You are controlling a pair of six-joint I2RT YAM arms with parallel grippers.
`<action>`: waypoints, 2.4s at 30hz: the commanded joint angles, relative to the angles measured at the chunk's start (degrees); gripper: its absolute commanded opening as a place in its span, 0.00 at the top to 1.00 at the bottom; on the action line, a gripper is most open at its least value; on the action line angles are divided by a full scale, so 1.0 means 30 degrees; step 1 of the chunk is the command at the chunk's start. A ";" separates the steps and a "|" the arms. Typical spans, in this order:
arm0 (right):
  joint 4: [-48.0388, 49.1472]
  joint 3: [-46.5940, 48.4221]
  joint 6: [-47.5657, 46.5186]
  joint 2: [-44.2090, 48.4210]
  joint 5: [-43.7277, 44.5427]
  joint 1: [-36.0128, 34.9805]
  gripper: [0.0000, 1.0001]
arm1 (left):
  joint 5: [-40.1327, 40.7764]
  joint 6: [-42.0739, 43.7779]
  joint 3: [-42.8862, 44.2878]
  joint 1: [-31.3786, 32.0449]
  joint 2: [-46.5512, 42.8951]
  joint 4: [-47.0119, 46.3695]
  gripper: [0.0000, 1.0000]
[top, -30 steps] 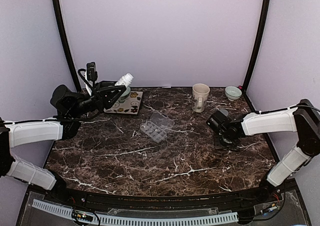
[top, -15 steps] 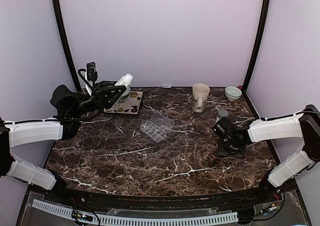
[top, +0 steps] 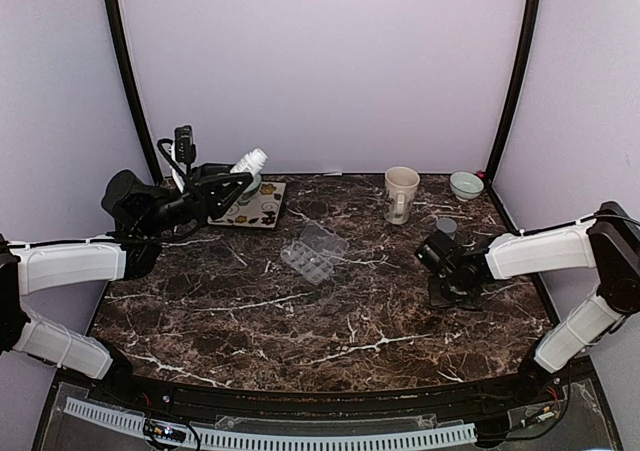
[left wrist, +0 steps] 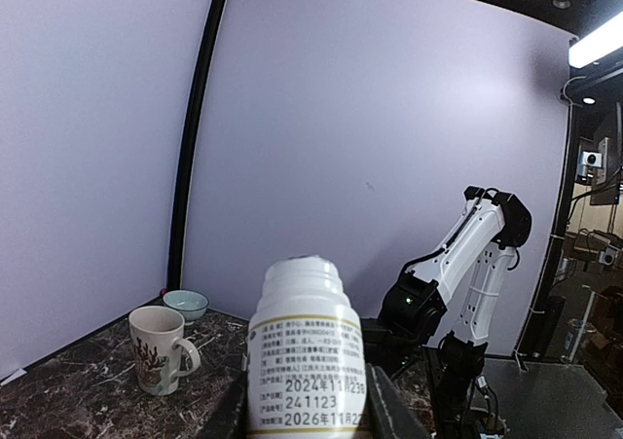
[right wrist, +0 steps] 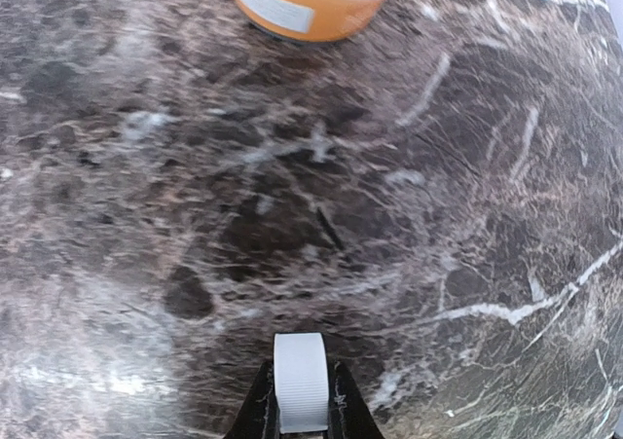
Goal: Sort the pills into containers
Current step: Pick up the lid of the pill bottle from the center of the board, then place the lid of the pill bottle at the center of the board, then pick up the lid of the pill bottle from the center of the board.
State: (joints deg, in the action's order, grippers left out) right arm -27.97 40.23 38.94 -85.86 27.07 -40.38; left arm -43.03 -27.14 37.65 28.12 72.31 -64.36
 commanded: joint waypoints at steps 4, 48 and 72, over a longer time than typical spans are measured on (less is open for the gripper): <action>0.0046 0.1925 -0.1036 -0.0296 0.0409 -0.0883 0.94 | -0.0253 0.0372 -0.0109 -0.0133 -0.0404 0.0381 1.00; -0.6615 0.9852 -0.0437 -1.0817 0.6493 -0.6729 0.63 | 0.0045 0.1007 -0.0178 -0.0116 -0.2395 0.2242 1.00; -0.3542 0.7583 0.0689 -0.4320 0.2013 -0.6535 0.47 | 0.0346 0.1744 0.0365 -0.0115 -0.2894 0.4112 1.00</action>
State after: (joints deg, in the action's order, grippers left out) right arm -42.41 66.11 39.46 -104.68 37.34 -62.08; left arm -41.34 -23.29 37.67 28.12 65.12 -53.41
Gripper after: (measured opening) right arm 0.517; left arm 0.323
